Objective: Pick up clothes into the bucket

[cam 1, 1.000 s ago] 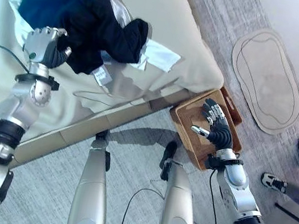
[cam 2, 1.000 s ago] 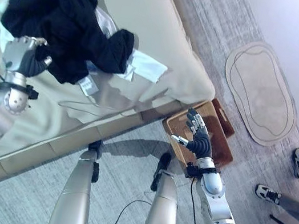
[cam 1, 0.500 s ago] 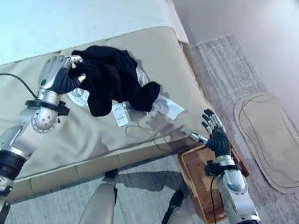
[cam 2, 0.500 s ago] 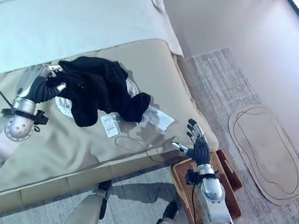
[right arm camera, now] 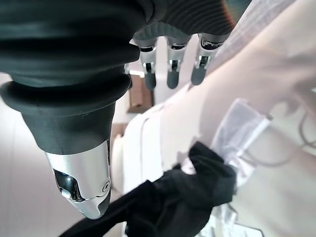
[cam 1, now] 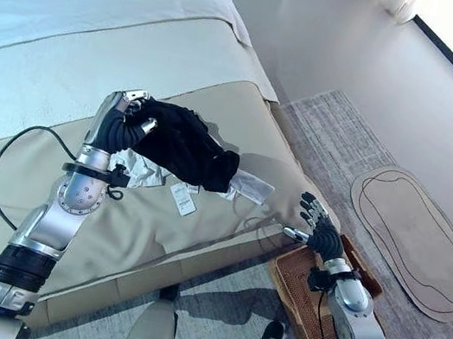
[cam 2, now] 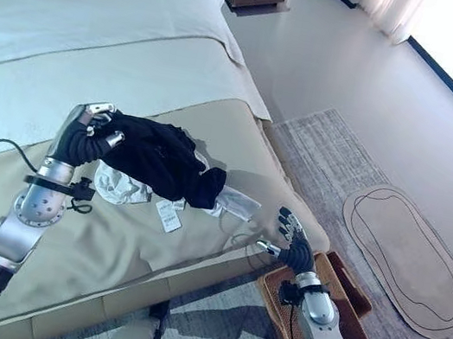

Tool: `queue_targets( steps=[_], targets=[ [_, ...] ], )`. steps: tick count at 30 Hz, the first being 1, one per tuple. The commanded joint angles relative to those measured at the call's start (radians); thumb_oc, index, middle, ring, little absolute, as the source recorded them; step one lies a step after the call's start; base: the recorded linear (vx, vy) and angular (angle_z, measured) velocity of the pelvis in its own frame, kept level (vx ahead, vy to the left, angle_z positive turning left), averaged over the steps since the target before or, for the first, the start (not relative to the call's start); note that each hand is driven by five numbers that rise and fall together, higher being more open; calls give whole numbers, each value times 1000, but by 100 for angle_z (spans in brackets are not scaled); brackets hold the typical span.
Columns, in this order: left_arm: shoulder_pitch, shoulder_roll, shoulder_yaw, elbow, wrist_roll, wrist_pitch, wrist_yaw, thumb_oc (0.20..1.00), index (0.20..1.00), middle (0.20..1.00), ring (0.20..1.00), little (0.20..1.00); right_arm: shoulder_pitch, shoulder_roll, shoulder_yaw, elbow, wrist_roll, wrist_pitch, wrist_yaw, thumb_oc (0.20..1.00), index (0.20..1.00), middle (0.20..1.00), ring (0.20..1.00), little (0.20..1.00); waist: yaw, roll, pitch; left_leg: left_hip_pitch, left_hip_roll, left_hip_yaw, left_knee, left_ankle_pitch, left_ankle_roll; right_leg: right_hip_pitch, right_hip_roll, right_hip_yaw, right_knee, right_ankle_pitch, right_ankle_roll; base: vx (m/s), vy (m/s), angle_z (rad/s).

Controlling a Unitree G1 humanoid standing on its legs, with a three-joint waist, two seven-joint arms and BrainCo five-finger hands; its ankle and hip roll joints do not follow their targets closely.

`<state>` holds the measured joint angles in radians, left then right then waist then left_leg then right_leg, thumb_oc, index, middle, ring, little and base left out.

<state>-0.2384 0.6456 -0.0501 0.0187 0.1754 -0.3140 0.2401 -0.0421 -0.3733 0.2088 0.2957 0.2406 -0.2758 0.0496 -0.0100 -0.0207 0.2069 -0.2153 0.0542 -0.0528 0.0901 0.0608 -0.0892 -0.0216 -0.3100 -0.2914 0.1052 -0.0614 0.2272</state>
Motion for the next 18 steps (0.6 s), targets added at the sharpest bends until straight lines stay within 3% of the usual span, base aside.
queue_targets(
  steps=[1,11,18],
  targets=[
    [-101,40,65,-29,-105,-77,14,200,200,200,200,200,-60,-15,14,-47,-38,-32,-1,1000,1000,1000,1000,1000,-1,-6,-58,40,-7,37,-18,-51,36,-89,32,9,-57,159,-28,57,-16,1],
    [-311,94,-7,-133,-203,-87,-23,200,200,200,200,200,-183,-39,128,-59,-180,-9,12,1000,1000,1000,1000,1000,17,3,-109,117,-5,29,-40,-64,35,-6,39,-11,-72,139,-26,83,-26,4],
    [-524,32,-154,-179,-321,-72,-65,200,200,200,200,200,-337,22,255,-19,-233,24,16,1000,1000,1000,1000,1000,34,7,-147,152,-1,23,-52,-69,35,35,47,-20,-89,132,-28,48,-25,2]
  ],
)
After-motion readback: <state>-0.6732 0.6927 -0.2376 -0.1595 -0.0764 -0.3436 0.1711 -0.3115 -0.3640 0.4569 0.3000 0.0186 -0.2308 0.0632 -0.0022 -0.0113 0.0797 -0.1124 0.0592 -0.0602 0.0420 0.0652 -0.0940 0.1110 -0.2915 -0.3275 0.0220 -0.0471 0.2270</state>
